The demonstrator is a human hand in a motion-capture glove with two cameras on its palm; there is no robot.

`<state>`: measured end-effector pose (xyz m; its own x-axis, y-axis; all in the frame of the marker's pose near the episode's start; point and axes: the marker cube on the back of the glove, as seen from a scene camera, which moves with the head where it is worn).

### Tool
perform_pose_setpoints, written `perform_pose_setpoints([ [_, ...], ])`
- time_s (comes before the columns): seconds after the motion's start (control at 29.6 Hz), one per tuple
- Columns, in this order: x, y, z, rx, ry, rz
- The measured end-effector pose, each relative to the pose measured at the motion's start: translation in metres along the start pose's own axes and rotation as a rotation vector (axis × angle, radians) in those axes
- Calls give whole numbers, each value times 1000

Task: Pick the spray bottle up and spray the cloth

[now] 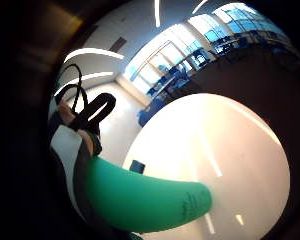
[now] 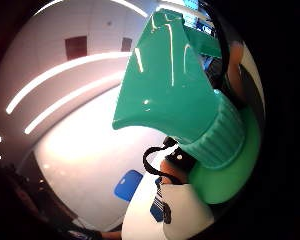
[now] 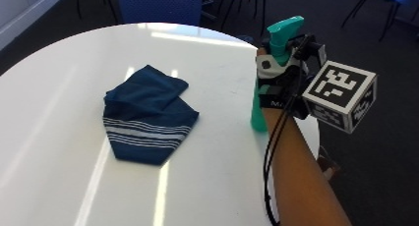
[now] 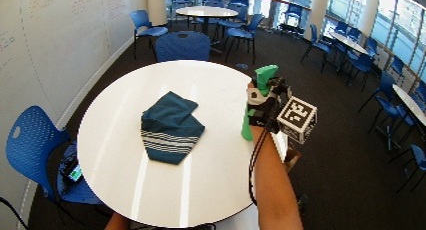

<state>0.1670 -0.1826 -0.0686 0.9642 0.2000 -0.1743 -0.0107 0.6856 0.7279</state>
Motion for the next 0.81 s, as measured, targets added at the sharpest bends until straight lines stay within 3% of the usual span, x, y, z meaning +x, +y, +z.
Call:
perform_pose_setpoints([
  [0.27, -53, -7, 11, -42, 249, -411],
  [0.37, -64, -7, 17, -122, 297, -485],
  [0.54, -70, -6, 34, -410, 307, -473],
  [0.81, -63, 7, 79, -854, 298, -330],
])
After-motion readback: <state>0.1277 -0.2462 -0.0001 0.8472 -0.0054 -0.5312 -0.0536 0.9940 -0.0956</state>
